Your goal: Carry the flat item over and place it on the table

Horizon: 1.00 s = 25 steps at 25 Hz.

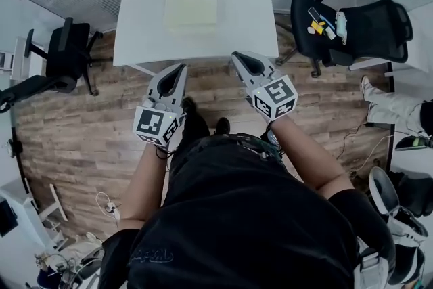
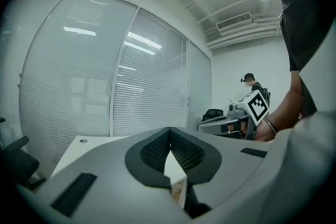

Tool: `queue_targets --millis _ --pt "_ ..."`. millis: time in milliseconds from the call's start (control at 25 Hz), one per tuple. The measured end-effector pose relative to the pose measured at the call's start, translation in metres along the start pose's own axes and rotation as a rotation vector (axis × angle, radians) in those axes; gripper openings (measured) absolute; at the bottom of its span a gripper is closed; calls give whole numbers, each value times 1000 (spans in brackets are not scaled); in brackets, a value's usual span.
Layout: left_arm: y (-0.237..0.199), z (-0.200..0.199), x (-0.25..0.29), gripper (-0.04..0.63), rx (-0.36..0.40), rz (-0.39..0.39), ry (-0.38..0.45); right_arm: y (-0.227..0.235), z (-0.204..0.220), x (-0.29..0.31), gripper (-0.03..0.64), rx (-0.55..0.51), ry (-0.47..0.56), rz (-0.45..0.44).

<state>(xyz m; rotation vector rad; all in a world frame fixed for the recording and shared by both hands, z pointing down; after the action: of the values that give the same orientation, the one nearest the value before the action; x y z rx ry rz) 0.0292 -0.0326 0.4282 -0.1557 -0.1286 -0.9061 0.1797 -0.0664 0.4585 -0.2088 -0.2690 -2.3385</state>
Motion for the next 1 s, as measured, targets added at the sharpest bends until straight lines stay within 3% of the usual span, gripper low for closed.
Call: queue_targets --millis 400,1000 --pt "29 10 -32 12 17 15 -21 -29 12 -25 21 -9 9 -9" --pt "20 12 -103 14 10 82 -9 -108 3 -27 21 4 35 49"
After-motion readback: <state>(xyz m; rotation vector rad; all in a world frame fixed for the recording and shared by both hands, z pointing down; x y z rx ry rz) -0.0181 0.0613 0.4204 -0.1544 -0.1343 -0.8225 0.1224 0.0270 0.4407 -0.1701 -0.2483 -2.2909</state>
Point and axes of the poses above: the fingertips, and each gripper's own axes: x forward along the fingers, y to its right, z out of its underside, the point moved 2 cm from there along -x, backward along the fingers
